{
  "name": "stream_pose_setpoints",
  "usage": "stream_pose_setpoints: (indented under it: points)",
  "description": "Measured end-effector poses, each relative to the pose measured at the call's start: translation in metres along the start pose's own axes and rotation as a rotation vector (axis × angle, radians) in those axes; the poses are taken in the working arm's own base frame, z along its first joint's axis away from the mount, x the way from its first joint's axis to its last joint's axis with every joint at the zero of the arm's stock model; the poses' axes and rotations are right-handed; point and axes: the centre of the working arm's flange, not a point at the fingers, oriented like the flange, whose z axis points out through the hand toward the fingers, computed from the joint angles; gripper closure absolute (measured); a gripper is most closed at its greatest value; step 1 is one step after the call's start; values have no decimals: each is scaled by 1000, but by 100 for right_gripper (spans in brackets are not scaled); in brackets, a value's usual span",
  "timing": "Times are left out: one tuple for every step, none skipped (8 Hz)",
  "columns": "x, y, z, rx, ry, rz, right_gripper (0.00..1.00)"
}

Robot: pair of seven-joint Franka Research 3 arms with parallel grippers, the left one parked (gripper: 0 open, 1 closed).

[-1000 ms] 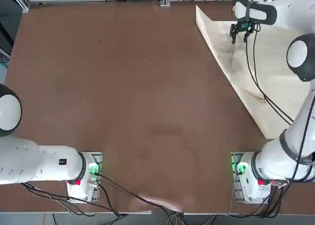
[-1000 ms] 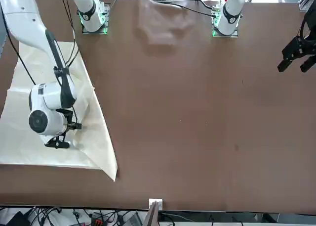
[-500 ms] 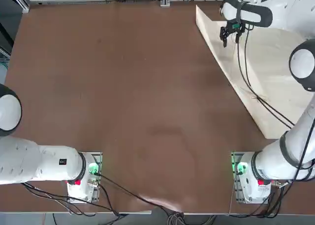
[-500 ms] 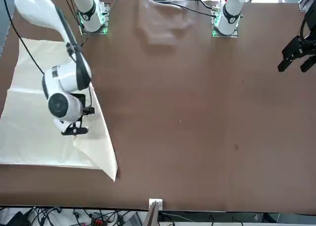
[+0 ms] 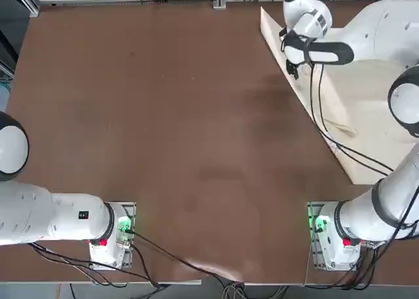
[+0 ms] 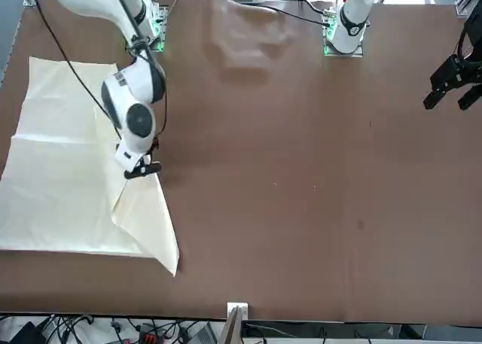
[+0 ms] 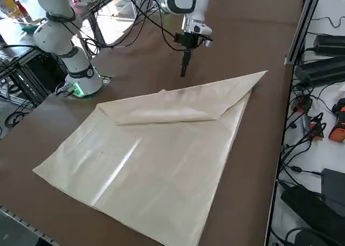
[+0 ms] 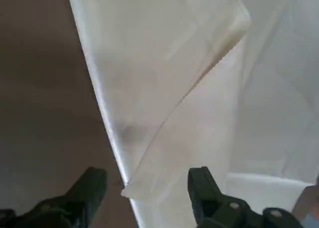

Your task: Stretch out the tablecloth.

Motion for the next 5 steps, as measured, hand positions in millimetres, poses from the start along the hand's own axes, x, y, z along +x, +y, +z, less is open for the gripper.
stream_pose_setpoints:
  points:
    - [-13,-20,9,-75,36,-33,1]
    - [-27,-36,22,-135,67,-47,1]
    - [-43,-52,35,-174,94,-51,1]
    - [-60,-70,46,-212,119,-61,1]
    - [-78,-86,54,-261,147,-66,0]
